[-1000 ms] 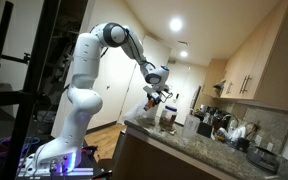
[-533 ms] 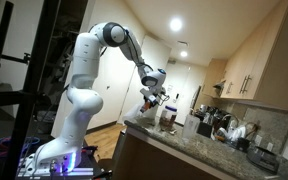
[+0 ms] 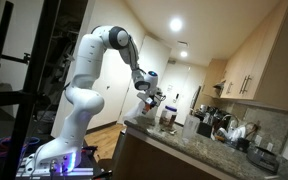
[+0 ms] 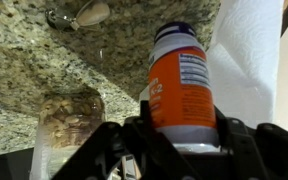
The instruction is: Put the white and orange can on the countertop
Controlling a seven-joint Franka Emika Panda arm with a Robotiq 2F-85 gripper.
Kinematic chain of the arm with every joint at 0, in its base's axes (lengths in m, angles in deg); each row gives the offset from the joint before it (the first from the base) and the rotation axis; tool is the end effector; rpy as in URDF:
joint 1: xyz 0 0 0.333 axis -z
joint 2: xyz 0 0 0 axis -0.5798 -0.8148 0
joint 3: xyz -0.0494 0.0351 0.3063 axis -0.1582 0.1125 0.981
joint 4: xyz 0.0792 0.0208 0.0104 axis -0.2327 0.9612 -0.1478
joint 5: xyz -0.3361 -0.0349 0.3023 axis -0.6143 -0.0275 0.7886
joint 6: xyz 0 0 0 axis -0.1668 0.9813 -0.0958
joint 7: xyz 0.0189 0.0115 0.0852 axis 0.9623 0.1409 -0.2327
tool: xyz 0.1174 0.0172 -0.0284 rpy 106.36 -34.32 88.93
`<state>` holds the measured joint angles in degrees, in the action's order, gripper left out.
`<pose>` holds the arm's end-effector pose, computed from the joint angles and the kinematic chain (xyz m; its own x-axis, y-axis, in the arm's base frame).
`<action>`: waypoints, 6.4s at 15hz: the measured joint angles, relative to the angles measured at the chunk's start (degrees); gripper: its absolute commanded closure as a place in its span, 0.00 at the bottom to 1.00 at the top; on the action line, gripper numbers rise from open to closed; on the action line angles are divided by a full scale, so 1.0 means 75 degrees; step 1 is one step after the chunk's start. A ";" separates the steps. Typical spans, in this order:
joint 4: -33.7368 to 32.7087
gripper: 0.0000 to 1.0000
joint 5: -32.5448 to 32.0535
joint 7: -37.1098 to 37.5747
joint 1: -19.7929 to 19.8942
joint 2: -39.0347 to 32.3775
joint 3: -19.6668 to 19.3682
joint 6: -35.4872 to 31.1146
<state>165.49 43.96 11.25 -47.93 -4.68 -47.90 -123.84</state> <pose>0.5682 0.1125 0.3738 0.7717 0.1959 0.6050 0.3496 -0.9254 -0.1462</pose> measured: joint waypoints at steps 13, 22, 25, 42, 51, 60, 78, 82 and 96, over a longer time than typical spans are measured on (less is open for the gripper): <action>0.0115 0.75 -0.0342 0.0071 -0.0067 -0.0617 0.0016 -0.1155; 0.0115 0.50 -0.0377 0.0001 -0.0111 -0.0619 0.0023 -0.1311; 0.0115 0.75 -0.0376 0.0016 -0.0119 -0.0619 0.0023 -0.1307; 0.0059 0.75 0.0127 0.0026 -0.0442 -0.0667 0.0069 -0.2908; 0.0075 0.75 0.0082 0.0077 -0.0449 -0.0742 0.0052 -0.2913; 0.0215 0.75 -0.0374 0.0716 -0.0381 -0.0740 -0.0077 -0.1986; 0.0335 0.75 -0.2110 0.2180 -0.0204 -0.0927 -0.0013 -0.3382; 0.0323 0.75 -0.2564 0.2640 -0.0196 -0.0680 0.0051 -0.2180; 0.0358 0.75 -0.2616 0.2806 -0.0172 -0.0834 0.0009 -0.3323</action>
<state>168.17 24.34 32.30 -49.23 -10.93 -47.83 -148.76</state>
